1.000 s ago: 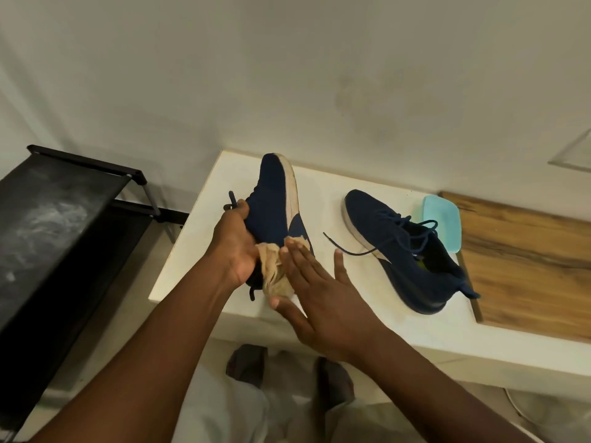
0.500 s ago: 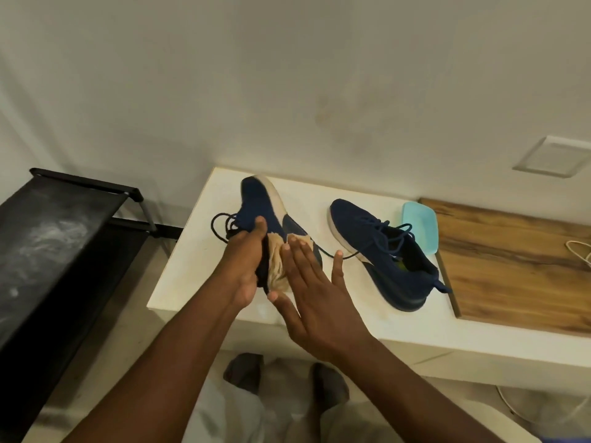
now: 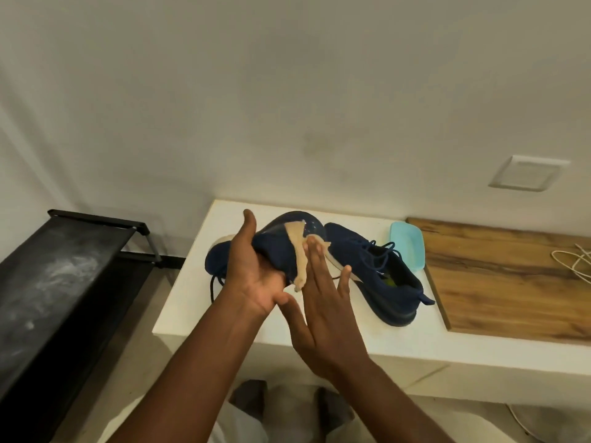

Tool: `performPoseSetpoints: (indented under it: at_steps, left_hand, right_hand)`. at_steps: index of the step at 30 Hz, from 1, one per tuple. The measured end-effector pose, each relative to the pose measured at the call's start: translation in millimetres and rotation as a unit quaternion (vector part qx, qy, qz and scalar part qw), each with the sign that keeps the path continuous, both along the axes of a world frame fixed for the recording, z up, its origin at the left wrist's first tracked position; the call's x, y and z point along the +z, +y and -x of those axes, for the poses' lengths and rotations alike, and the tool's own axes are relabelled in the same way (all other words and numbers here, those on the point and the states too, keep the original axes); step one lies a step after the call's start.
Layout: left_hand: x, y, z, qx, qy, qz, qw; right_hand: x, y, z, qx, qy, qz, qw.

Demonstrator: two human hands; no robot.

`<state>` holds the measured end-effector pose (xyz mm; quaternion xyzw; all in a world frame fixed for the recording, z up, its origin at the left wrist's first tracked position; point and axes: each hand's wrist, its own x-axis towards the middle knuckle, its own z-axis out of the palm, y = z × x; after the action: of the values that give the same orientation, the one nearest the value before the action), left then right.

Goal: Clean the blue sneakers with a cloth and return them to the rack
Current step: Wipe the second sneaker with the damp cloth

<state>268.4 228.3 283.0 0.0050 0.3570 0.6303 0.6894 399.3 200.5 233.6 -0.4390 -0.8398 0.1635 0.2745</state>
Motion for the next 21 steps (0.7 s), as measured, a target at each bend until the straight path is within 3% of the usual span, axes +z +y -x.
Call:
performPoseSetpoints:
  at_steps: [4, 8, 11, 15, 18, 21]
  left_hand:
    - [7, -11, -19, -0.058, 0.043, -0.018, 0.997]
    - [13, -21, -28, -0.099, 0.113, -0.045, 0.988]
    - [12, -19, -25, -0.076, 0.163, -0.042, 0.983]
    - [8, -9, -17, -0.042, 0.104, -0.014, 0.994]
    - [6, -7, -15, -0.012, 0.086, -0.029, 0.996]
    - [7, -7, -16, -0.016, 0.087, -0.078, 0.993]
  right_hand:
    - [15, 29, 3, -0.063, 0.110, 0.093, 0.987]
    - [29, 28, 2, -0.032, 0.086, 0.075, 0.993]
    - [27, 6, -1, 0.016, 0.063, 0.047, 0.997]
    - [7, 13, -12, -0.039, 0.051, 0.086, 0.994]
    - [10, 31, -7, -0.080, 0.129, 0.147, 0.977]
    - [31, 30, 9, -0.063, 0.180, 0.099, 0.977]
